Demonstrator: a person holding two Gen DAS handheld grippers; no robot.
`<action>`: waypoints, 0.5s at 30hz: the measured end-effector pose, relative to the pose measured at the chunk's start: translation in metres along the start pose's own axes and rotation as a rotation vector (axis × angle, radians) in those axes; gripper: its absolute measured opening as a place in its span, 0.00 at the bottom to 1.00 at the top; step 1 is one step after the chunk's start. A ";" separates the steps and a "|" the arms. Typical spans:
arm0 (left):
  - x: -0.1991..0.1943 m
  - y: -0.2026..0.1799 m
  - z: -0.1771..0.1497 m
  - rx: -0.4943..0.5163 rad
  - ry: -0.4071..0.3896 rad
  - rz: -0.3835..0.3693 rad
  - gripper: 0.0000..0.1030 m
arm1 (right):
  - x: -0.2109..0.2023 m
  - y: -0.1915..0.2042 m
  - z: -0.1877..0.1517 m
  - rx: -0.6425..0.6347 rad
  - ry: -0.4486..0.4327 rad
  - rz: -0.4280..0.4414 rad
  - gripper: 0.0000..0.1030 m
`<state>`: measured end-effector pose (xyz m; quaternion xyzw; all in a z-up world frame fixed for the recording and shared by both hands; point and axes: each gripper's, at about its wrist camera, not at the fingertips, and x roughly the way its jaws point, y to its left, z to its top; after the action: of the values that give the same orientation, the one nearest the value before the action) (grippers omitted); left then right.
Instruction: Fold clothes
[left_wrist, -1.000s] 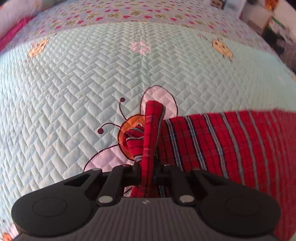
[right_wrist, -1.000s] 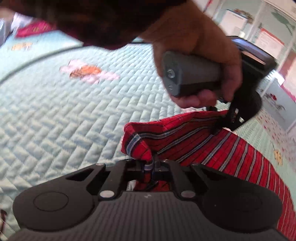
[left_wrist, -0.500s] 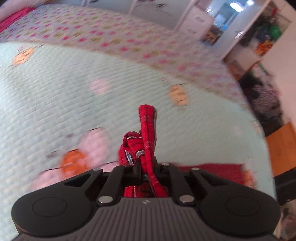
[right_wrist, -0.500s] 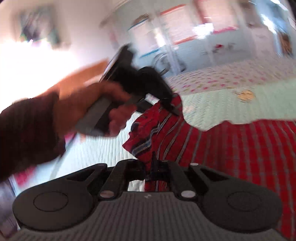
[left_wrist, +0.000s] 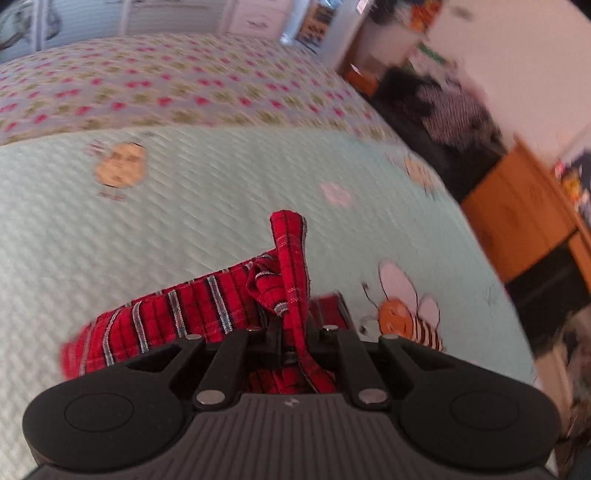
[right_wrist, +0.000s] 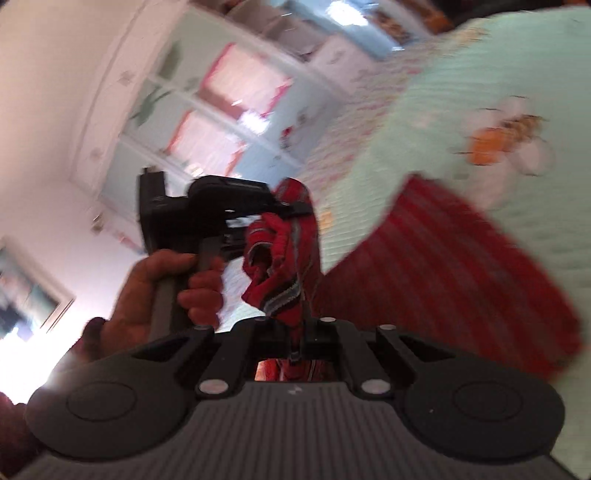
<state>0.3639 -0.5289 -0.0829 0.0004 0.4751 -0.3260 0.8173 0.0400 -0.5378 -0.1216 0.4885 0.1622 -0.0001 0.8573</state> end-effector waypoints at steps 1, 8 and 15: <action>0.014 -0.007 -0.004 0.014 0.023 0.004 0.08 | -0.003 -0.014 0.000 0.034 -0.002 -0.014 0.04; 0.063 -0.031 -0.029 0.120 0.089 0.093 0.09 | -0.024 -0.089 -0.018 0.257 0.021 -0.092 0.04; 0.058 -0.043 -0.034 0.175 0.069 0.107 0.22 | -0.031 -0.091 -0.027 0.305 0.013 -0.120 0.04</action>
<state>0.3343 -0.5832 -0.1335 0.1084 0.4721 -0.3217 0.8135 -0.0110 -0.5675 -0.2023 0.6026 0.1948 -0.0727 0.7705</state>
